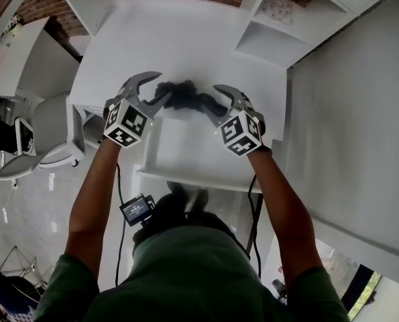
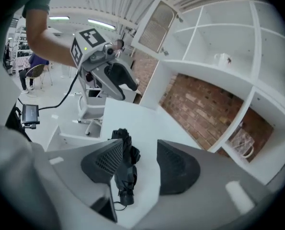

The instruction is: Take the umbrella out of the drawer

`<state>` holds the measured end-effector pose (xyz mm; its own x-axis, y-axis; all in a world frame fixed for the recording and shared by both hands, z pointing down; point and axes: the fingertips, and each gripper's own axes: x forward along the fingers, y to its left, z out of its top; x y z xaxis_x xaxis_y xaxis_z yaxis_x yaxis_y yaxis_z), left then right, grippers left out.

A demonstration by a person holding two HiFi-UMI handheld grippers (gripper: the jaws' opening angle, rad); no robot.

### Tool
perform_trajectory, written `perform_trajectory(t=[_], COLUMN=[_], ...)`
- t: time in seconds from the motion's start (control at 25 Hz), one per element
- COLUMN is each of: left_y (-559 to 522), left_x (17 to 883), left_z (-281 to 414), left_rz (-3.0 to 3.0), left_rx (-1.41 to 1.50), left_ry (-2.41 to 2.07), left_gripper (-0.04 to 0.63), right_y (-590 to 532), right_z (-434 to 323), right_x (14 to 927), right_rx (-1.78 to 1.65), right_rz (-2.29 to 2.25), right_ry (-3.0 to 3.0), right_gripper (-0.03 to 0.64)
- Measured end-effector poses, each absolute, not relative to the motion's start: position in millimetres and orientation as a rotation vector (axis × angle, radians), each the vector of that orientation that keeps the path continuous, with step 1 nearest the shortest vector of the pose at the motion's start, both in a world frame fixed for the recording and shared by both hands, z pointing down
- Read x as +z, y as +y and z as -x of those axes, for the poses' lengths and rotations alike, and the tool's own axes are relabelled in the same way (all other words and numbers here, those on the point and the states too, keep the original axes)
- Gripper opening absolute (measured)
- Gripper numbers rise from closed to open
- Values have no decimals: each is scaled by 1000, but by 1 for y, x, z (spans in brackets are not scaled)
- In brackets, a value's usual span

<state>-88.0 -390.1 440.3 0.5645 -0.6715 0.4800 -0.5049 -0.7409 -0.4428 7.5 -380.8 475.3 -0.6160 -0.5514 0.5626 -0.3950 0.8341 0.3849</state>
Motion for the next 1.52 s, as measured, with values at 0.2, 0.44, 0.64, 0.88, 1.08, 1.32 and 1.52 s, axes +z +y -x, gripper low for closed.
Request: perform_trajectory(t=[0.2, 0.44, 0.64, 0.88, 1.08, 1.32, 1.52], left_y=[-356, -311, -268, -215, -173, -131, -114], left_x=[372, 300, 247, 199, 176, 174, 179], left_z=[80, 74, 69, 65, 56, 32, 17], left_rz=[2484, 2402, 2365, 2524, 2584, 2593, 2614], left_rx=[-785, -662, -530, -267, -137, -140, -155], left_ry=[1036, 1078, 1095, 1218, 1239, 1217, 1203], left_gripper=[147, 52, 3, 3, 3, 3, 3], right_y=[-351, -299, -251, -198, -168, -137, -122], right_z=[-5, -10, -25, -52, -72, -96, -116], right_x=[380, 282, 212, 178, 175, 179, 175], right_rx=[-410, -548, -508, -326, -147, -106, -112], right_rz=[-807, -875, -948, -911, -900, -885, -914], right_ry=[-2482, -2640, -2851, -2974, -2991, -2977, -2967], right_gripper=[89, 6, 6, 6, 6, 6, 6])
